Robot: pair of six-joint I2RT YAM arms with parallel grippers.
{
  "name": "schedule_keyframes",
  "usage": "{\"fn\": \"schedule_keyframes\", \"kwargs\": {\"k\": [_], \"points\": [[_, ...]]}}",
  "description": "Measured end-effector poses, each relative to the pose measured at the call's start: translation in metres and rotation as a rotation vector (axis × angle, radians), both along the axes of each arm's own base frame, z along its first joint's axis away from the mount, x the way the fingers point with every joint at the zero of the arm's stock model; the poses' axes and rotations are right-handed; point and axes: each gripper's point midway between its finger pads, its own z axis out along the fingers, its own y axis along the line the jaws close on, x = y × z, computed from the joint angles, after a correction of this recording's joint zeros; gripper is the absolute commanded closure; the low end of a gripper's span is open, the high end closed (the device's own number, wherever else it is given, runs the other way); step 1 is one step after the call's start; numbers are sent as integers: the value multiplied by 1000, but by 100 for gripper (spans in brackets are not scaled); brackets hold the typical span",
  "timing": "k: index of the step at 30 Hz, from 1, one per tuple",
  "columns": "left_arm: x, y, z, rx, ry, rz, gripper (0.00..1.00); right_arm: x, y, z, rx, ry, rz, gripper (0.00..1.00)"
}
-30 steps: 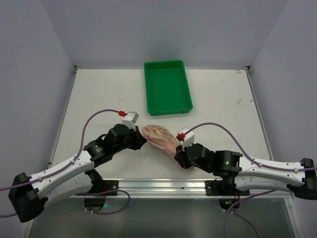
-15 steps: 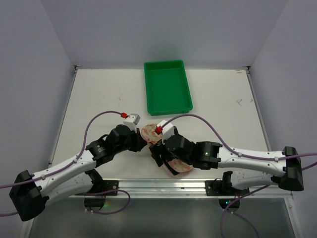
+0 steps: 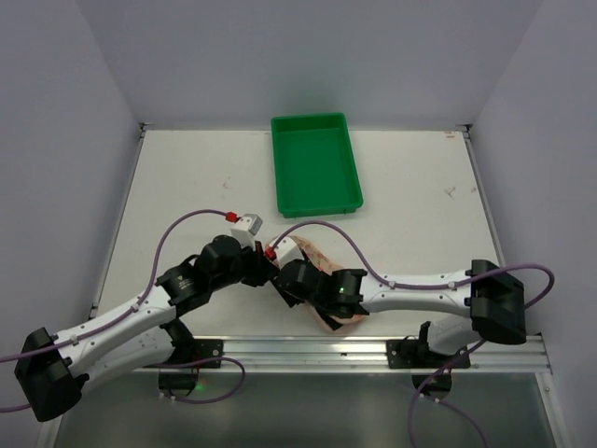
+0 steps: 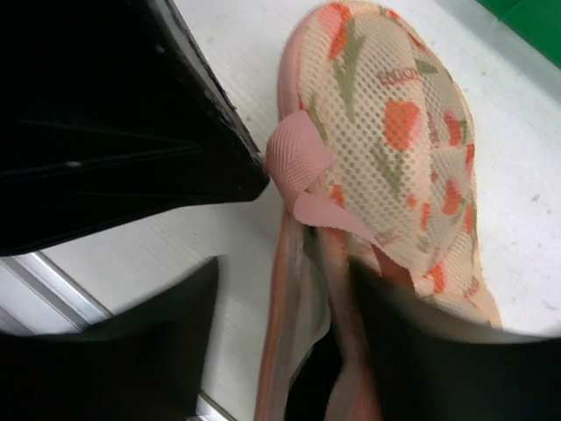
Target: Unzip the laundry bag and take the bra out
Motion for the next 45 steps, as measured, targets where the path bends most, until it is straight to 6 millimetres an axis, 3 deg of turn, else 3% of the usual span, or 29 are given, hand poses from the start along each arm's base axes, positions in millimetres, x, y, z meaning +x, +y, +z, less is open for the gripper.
{"fn": "schedule_keyframes", "kwargs": {"k": [3, 6, 18, 26, 29, 30, 32, 33, 38, 40, 42, 45], "points": [[-1, 0, 0, -2, 1, -3, 100, 4, -4, -8, -31, -8, -27, 88], [-1, 0, 2, -5, -3, -3, 100, 5, -8, -8, -30, -13, -51, 100], [6, 5, 3, 5, -29, 39, 100, -23, -58, 14, 96, 37, -13, 100], [3, 16, -34, 45, 5, 76, 100, -35, -71, 4, 93, 83, 16, 98], [3, 20, -44, 50, 17, 96, 100, -36, -72, 1, 82, 88, 17, 89], [3, 22, -45, 47, 17, 105, 100, -36, -72, -1, 76, 90, 12, 82], [3, 25, -43, 41, 5, 120, 100, -35, -71, -6, 57, 96, 1, 75], [4, 28, -41, 38, -6, 133, 100, -34, -70, -11, 41, 100, -2, 66], [9, 38, -37, 30, -41, 180, 100, -33, -72, -28, -14, 118, -19, 44], [7, 39, -40, 31, -37, 177, 100, -31, -72, -33, -33, 125, -27, 39], [4, 39, -48, 37, -24, 167, 100, -30, -71, -32, -45, 129, -25, 30], [-1, 38, -59, 50, 9, 143, 100, -29, -62, -17, -30, 127, -8, 16]]}}
